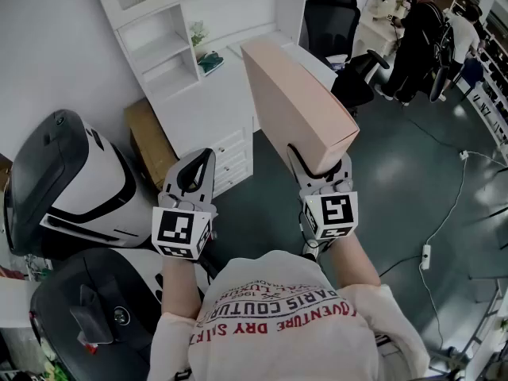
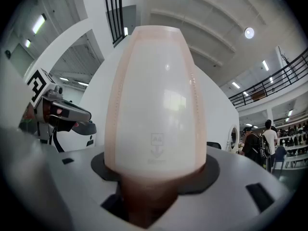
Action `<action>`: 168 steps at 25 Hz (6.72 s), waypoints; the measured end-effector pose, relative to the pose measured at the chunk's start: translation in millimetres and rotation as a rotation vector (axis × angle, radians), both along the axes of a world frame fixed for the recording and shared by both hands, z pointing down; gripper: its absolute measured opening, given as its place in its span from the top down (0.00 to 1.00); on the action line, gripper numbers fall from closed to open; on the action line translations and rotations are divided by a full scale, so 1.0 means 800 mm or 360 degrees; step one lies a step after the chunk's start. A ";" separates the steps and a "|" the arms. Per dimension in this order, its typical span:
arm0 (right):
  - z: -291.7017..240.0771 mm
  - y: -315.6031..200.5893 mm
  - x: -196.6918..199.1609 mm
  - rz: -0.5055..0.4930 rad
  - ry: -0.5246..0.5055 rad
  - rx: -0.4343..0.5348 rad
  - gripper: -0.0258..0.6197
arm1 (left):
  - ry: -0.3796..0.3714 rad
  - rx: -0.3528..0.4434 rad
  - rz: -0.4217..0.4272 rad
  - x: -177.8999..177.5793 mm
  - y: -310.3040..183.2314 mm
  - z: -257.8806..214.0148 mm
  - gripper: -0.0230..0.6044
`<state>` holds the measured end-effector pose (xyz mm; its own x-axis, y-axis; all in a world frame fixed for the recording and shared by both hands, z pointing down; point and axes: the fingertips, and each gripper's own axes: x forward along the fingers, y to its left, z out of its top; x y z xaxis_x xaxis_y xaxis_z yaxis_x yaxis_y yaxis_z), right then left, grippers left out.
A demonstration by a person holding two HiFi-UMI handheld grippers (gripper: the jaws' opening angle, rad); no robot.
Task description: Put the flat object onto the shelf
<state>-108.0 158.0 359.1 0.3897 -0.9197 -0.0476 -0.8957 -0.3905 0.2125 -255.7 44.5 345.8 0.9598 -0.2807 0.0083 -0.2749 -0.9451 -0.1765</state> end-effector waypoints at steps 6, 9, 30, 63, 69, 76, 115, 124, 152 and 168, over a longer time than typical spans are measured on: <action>0.002 -0.001 0.000 -0.0009 -0.0023 0.0002 0.49 | 0.0002 0.0000 -0.0014 -0.003 -0.002 -0.002 0.94; 0.003 -0.003 0.000 -0.0008 -0.0026 0.0004 0.49 | -0.0006 -0.0002 -0.0018 -0.003 -0.003 -0.003 0.94; 0.026 -0.068 0.155 -0.0280 -0.0076 0.0005 0.48 | -0.0055 -0.0064 -0.0228 0.136 -0.042 0.045 0.94; -0.078 -0.382 0.461 -0.0764 0.0242 -0.0075 0.49 | -0.0032 0.0079 -0.0809 0.377 -0.221 -0.023 0.94; -0.142 -0.455 0.450 -0.0715 0.0551 -0.0206 0.49 | 0.0011 0.0115 -0.0806 0.368 -0.283 -0.046 0.94; -0.193 -0.522 0.445 -0.0640 0.0897 -0.0394 0.49 | 0.0022 0.0148 -0.0791 0.359 -0.333 -0.058 0.94; -0.143 -0.787 0.416 -0.0395 0.1997 -0.0800 0.42 | -0.0020 0.0104 -0.0948 0.355 -0.492 -0.034 0.94; -0.121 -0.837 0.416 -0.0471 0.1968 -0.0844 0.39 | -0.0003 0.0092 -0.1004 0.358 -0.514 -0.036 0.94; -0.101 -0.895 0.401 -0.0889 0.1668 -0.1043 0.23 | 0.0002 0.0158 -0.1085 0.349 -0.536 -0.051 0.94; -0.139 -0.791 0.375 -0.0913 0.1310 -0.0582 0.29 | 0.0065 0.0205 -0.0966 0.359 -0.517 -0.072 0.94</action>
